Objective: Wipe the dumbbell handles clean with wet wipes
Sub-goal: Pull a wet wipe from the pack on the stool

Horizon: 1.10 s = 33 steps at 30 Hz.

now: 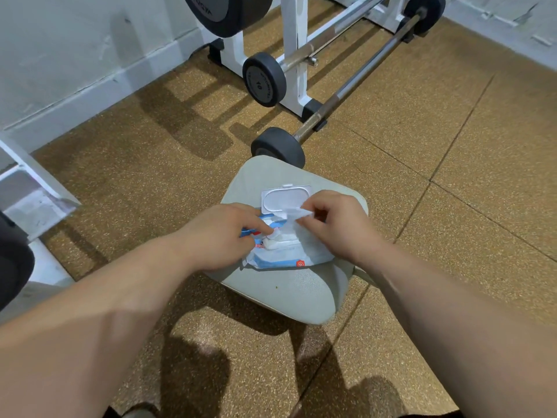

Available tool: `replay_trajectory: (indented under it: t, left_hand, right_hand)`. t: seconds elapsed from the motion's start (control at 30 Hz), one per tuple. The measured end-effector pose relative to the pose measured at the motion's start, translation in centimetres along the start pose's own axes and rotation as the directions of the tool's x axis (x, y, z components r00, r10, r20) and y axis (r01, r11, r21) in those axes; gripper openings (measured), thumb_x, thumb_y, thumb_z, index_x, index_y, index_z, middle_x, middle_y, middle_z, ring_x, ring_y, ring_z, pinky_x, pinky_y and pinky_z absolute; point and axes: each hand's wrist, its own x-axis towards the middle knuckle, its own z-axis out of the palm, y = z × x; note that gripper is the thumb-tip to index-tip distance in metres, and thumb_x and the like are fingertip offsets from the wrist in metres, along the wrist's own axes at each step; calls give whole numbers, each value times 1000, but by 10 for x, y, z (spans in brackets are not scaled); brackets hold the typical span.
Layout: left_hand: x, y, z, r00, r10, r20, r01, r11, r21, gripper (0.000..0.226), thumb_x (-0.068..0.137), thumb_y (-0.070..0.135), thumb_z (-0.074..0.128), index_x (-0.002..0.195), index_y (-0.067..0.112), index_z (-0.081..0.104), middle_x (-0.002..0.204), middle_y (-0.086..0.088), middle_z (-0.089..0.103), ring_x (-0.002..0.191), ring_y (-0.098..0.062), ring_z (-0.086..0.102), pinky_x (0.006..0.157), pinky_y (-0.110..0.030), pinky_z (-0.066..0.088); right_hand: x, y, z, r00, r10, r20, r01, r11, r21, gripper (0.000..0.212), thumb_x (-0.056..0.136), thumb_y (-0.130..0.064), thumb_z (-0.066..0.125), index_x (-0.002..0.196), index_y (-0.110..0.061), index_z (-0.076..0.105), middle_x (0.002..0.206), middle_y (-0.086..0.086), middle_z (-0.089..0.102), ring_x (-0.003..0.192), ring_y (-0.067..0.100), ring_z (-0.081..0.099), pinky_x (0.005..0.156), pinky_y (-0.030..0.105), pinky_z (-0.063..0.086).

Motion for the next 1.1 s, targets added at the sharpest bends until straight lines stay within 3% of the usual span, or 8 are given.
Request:
replay_trajectory:
  t: [0.1,0.2,0.27,0.47,0.6,0.8,0.97,1.1]
  left_hand:
    - [-2,1,1,1000,8,2,-8,999,40,46,93,17,59,129,43,65,154,9,46,139,-10,44,108,-21,32]
    - [-2,3,2,1000,-3,28,2,998,64,46,92,18,57,130,44,64,157,7,42,140,-11,42,111,-25,34]
    - [-2,6,2,1000,8,20,-9,999,48,42,90,23,55,127,39,68,151,6,50,135,-13,48,108,-27,37]
    - [-1,14,3,934,63,-352,-124,980,-154,25,80,21,60,99,29,72,108,5,71,98,-17,66,87,-33,49]
    - [6,24,1,943,-30,-332,-30,984,-173,56,79,21,79,107,46,38,114,15,62,88,-8,65,82,-37,53]
    - [23,29,11,934,-51,-353,35,998,-52,94,70,45,87,148,36,35,122,8,57,108,-18,52,89,-34,43]
    - [31,29,16,911,205,-359,-172,977,124,31,66,38,82,89,20,69,89,2,66,87,-26,59,80,-44,52]
    - [22,18,20,925,264,-272,-207,953,221,43,66,58,66,81,20,76,92,3,71,85,-25,65,80,-40,55]
  right_hand:
    - [0,-7,-6,979,197,-46,-175,937,303,25,94,-15,64,72,-9,57,65,11,55,60,14,47,59,31,41]
    - [4,-21,-18,906,419,53,-292,531,796,18,103,-16,52,86,-15,57,74,6,59,61,16,56,61,32,50]
    - [8,-24,-25,886,461,48,-286,463,839,16,105,-18,48,94,-15,60,84,10,60,70,21,57,68,34,51]
    - [8,-24,-43,844,528,-92,-214,490,845,22,102,-15,49,81,-18,57,71,2,56,59,12,51,53,22,43]
    - [3,-18,-51,798,598,-76,-280,479,832,21,96,-14,51,75,-19,50,64,-2,48,65,17,45,65,30,36]
    - [-4,-10,-49,756,655,-4,-364,426,829,13,93,-15,52,80,-18,52,69,2,50,74,21,47,74,38,37]
    - [-7,-7,-48,760,649,31,-365,388,847,16,92,-16,53,77,-17,58,66,0,58,69,20,54,74,40,43]
    - [0,-7,-46,768,639,47,-398,418,817,12,93,-17,55,82,-17,60,62,-3,57,59,16,52,68,36,44]
